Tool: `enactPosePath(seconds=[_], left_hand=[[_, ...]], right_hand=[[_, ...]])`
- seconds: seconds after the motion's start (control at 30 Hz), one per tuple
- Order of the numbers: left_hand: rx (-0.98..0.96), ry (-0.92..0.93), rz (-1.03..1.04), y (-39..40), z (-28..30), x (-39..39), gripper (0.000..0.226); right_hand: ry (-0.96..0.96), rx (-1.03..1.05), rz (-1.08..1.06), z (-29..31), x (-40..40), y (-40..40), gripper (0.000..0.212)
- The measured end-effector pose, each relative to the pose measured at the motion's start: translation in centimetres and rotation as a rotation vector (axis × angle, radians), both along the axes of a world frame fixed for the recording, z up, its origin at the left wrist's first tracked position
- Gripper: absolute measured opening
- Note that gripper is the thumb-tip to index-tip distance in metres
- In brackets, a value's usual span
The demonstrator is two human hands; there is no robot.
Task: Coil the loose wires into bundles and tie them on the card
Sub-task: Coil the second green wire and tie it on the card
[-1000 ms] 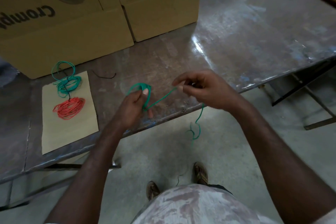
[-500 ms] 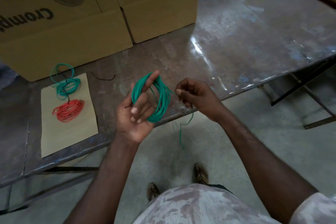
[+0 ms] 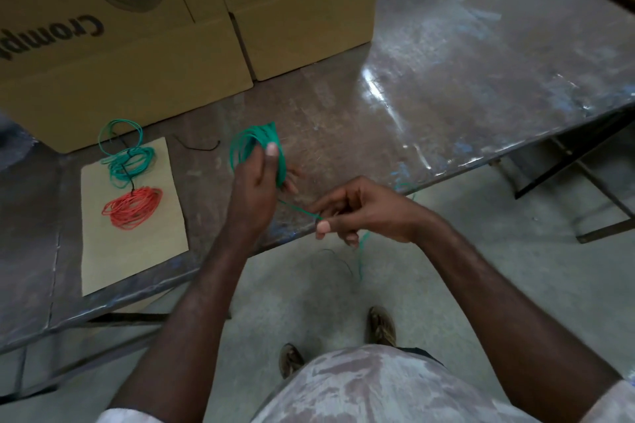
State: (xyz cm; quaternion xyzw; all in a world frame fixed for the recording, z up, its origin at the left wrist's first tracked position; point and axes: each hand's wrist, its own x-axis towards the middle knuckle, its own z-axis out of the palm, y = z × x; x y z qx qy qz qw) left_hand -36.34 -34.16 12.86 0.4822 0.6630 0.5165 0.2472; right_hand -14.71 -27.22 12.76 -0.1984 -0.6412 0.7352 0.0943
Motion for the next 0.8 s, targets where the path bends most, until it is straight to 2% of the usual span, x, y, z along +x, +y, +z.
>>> enactPosePath(seconds=[0.07,0.1,0.13,0.27,0.33,0.47,0.57,0.67,0.73,0.8], left_hand=[[-0.132,0.269,-0.032,-0.3,-1.2,0.1,0.04],[-0.185,0.296,-0.074,-0.5,-1.9,-0.1,0.045],[-0.224,0.238,-0.122,-0.6,-2.4,-0.3,0.05],[-0.242,-0.472,-0.208,-2.1,-2.9,1.2,0.042],[-0.242,-0.788,-0.313,-3.0,-2.4,2.6,0.052],[-0.205,-1.211,-0.58,-4.0,-1.2,4.6,0.059],[-0.095,-1.459,-0.679,-4.1,-0.3,5.1,0.06],[0.056,-1.535,-0.657,-3.5,1.2,4.7,0.061],[0.135,-1.47,-0.559,-2.7,2.2,4.2,0.061],[0.18,-1.32,-0.419,-1.7,3.0,3.7,0.06]], right_hand=[[0.041,0.053,-0.113,1.0,0.1,0.9,0.027],[0.066,0.078,-0.169,1.4,0.2,1.5,0.026],[0.088,0.095,-0.22,1.7,0.4,2.2,0.026],[0.117,0.191,-0.347,2.0,1.6,4.6,0.019],[0.136,0.22,-0.399,1.6,1.6,5.0,0.013],[0.177,0.236,-0.516,0.4,0.8,4.9,0.013],[0.157,0.234,-0.579,-0.8,0.3,4.6,0.011],[0.102,0.208,-0.566,-2.1,0.4,4.0,0.01],[0.09,0.165,-0.524,-2.7,0.4,3.4,0.008],[0.071,0.124,-0.464,-2.9,0.1,2.3,0.014]])
